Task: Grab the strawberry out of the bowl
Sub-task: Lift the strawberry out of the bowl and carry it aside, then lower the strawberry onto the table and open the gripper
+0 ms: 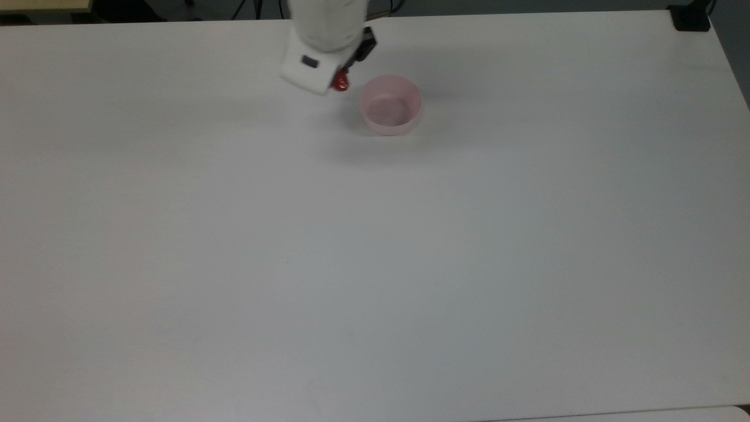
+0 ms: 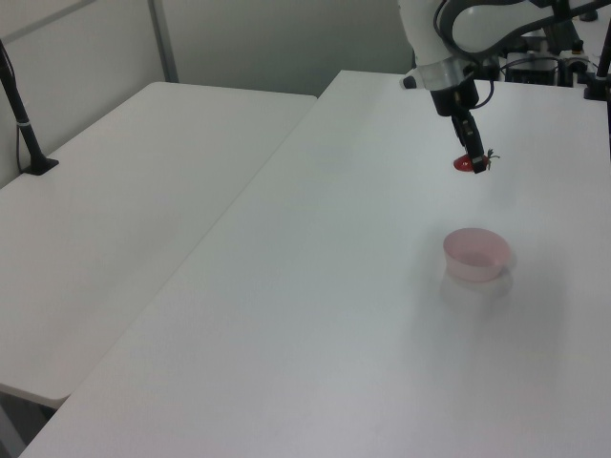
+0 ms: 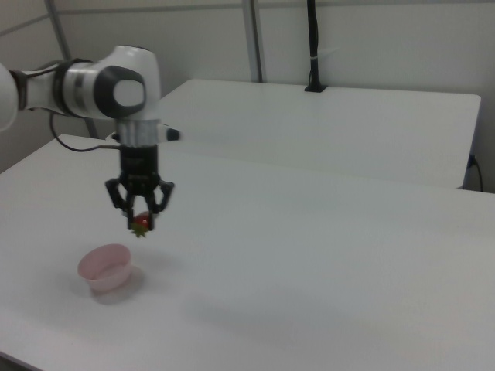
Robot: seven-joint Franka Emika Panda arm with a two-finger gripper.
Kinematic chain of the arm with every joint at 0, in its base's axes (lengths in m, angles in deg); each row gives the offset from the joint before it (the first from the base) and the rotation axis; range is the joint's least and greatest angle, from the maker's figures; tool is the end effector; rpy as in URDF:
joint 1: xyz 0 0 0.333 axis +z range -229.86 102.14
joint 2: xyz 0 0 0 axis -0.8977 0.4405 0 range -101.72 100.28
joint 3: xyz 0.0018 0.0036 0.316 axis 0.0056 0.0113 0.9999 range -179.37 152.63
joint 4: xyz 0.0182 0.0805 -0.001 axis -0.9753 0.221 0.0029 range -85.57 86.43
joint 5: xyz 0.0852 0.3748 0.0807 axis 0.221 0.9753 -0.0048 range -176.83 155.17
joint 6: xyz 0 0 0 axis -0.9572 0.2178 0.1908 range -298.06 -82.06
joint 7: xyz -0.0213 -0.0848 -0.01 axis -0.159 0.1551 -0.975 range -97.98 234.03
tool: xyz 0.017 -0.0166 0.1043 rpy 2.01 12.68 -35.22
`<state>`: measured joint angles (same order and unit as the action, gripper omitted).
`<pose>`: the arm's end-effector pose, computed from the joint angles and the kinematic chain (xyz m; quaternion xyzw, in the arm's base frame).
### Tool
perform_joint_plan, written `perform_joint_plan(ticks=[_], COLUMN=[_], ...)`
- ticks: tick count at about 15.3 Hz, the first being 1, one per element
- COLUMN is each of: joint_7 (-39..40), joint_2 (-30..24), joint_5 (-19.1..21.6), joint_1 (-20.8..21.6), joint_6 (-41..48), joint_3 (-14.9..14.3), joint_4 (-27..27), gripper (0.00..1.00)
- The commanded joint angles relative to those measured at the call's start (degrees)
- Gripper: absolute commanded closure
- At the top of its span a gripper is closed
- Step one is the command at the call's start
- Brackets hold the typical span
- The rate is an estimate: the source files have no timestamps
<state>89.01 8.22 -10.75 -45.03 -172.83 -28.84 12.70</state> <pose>0.5594 0.0393 0.4416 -0.9612 -0.2050 0.1841 0.0084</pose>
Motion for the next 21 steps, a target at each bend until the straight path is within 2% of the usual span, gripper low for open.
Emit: perform_joint_plan(ticks=[1,4,8,9,10,11,12,14,16,19,21], joint_7=[6.5,12.0,14.5,14.7,14.7,14.6,14.7,14.6,13.3,10.0,7.8], joint_2=[2.6,8.1,10.8,11.3,11.4,11.4,11.4,11.2,8.2,-1.2,-6.5], joint_5=[0.4,-1.3,-1.7,-1.7,-1.7,-1.8,-1.8,-2.4,-2.3,-2.5,-2.3], joint_1=[-2.9,-5.6,-9.6,-9.6,-9.8,-9.8,-9.8,-9.6,-9.4,-9.8,-10.3], joint_6=[-5.0,-17.1,-22.4,-23.2,-23.8,-23.9,-23.6,-23.3,-21.6,-19.8,-18.4], joint_3=[-5.2,-8.2,-8.3,-8.3,-8.3,-8.3,-8.3,-8.3,-8.3,-8.2,-6.8], joint_4=[0.6,3.4,3.5,3.5,3.5,3.6,3.7,3.9,2.9,1.7,1.5], gripper=[0.58,0.57,0.54,0.49,0.31,0.04,0.0,0.0,0.0,0.0,0.0])
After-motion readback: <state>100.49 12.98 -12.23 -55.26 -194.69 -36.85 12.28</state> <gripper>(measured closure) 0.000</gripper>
